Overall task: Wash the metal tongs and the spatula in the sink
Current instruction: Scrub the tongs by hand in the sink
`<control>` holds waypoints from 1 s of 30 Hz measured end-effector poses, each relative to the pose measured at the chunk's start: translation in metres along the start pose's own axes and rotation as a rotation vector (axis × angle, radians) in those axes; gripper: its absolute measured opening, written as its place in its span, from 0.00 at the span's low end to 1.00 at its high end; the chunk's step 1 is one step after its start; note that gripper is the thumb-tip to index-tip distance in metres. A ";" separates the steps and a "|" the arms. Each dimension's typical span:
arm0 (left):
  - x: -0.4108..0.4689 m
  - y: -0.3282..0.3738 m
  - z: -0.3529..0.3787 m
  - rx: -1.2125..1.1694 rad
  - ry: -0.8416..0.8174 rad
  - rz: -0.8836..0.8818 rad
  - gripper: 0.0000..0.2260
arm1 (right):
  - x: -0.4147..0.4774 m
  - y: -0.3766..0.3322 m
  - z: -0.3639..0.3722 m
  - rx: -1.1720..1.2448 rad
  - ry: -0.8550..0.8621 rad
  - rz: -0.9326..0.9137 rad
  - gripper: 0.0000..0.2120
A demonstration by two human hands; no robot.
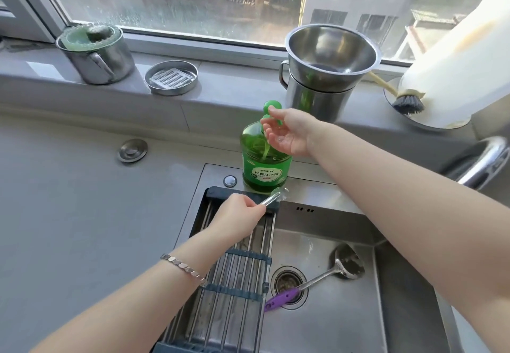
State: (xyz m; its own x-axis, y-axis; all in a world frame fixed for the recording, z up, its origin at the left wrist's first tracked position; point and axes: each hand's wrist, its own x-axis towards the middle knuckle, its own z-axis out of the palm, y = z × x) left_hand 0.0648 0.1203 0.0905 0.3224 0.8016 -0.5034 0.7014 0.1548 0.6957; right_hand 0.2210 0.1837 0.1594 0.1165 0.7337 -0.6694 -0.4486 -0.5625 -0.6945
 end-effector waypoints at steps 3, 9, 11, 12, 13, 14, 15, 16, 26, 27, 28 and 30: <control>0.002 -0.007 0.002 0.012 0.008 0.020 0.09 | 0.001 0.002 -0.001 0.131 -0.048 0.006 0.18; 0.008 -0.014 0.007 0.027 0.019 0.066 0.08 | 0.003 -0.002 -0.001 0.204 -0.069 0.033 0.19; 0.010 -0.016 0.008 0.016 0.030 0.073 0.08 | 0.002 -0.003 0.000 0.234 -0.067 0.045 0.19; 0.010 -0.017 0.008 0.012 0.034 0.075 0.08 | 0.002 -0.003 0.000 0.246 -0.061 0.048 0.19; 0.011 -0.018 0.008 0.011 0.036 0.079 0.08 | 0.002 -0.003 0.000 0.254 -0.052 0.046 0.19; 0.011 -0.019 0.008 0.013 0.039 0.081 0.08 | 0.003 -0.003 0.001 0.260 -0.039 0.041 0.18; 0.011 -0.020 0.008 0.015 0.043 0.082 0.08 | 0.004 -0.003 0.003 0.264 -0.024 0.032 0.18; 0.011 -0.020 0.007 0.014 0.048 0.080 0.08 | 0.006 -0.002 0.005 0.269 -0.006 0.020 0.18; 0.007 -0.016 0.000 0.021 0.088 0.084 0.08 | 0.005 0.000 0.005 0.287 0.017 0.030 0.18; 0.004 -0.015 -0.001 0.022 0.089 0.091 0.08 | 0.004 0.001 0.003 0.284 0.009 0.036 0.18; 0.002 -0.012 -0.001 0.029 0.090 0.097 0.08 | 0.002 0.003 0.002 0.292 0.004 0.035 0.18; -0.002 -0.009 -0.003 0.045 0.097 0.116 0.09 | -0.006 0.012 -0.001 0.334 0.006 0.008 0.20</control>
State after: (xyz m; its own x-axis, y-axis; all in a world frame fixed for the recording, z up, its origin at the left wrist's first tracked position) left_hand 0.0556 0.1188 0.0870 0.3412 0.8651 -0.3678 0.6917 0.0338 0.7214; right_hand 0.2157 0.1721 0.1543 0.1162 0.7269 -0.6769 -0.7153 -0.4116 -0.5647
